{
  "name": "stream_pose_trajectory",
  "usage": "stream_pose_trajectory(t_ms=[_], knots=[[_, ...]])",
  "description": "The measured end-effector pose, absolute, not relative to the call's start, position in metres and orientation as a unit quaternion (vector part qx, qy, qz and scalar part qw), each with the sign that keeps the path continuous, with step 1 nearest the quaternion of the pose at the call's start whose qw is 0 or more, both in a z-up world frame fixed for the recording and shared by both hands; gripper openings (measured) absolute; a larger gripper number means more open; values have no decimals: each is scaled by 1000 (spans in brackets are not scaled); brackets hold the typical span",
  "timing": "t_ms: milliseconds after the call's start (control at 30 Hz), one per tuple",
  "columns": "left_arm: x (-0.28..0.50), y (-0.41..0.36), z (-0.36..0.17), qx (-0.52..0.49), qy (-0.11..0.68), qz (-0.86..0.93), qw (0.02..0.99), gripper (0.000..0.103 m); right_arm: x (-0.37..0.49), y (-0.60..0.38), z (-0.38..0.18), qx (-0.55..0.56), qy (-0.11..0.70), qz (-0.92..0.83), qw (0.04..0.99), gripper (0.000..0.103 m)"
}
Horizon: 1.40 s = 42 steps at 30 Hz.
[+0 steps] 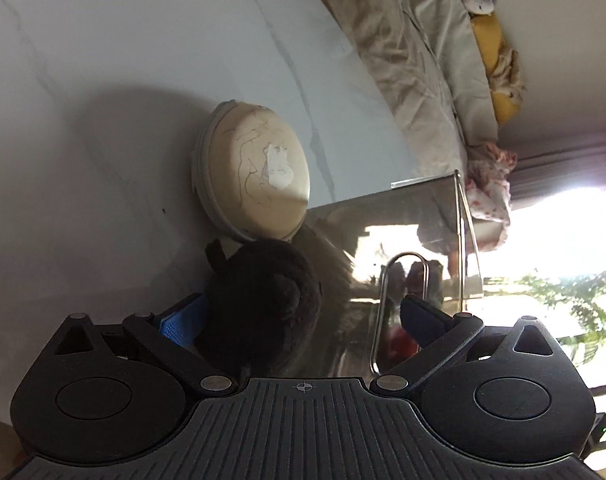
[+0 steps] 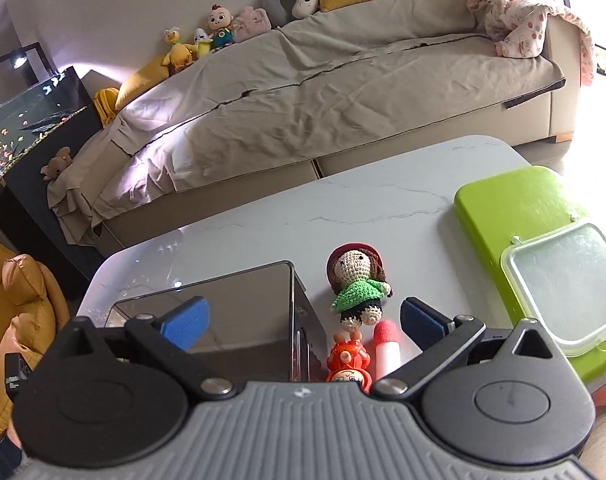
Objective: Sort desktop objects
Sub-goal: 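Grasp the black plush toy with the left gripper and lift it, then lower the plush into the bin with left gripper while right gripper nears the doll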
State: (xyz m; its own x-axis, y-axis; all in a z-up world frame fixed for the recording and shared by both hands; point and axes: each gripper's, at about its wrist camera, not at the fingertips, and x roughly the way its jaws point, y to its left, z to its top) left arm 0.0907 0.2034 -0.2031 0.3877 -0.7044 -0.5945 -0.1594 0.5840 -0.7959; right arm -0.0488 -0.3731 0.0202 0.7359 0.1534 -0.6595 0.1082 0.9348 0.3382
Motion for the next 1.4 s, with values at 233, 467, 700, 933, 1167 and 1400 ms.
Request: stream_pose_trajectory(t_ms=[233, 467, 700, 933, 1167, 1400], knots=[[95, 196, -225, -391, 536, -191, 723, 103, -50, -366, 8, 184, 382, 13, 906, 103], [85, 200, -219, -374, 536, -173, 736, 68, -51, -372, -4, 199, 393, 4, 898, 103], [74, 210, -152, -341, 498, -178, 777, 65, -53, -383, -14, 199, 414, -5, 888, 103], [64, 158, 4, -232, 427, -241, 840, 66, -63, -407, -18, 224, 389, 2, 894, 103], [85, 43, 13, -124, 486, -262, 824, 69, -69, -428, -26, 233, 371, 0, 899, 103], [99, -14, -74, -30, 588, -221, 778, 69, -73, -448, -42, 244, 371, -8, 896, 103]])
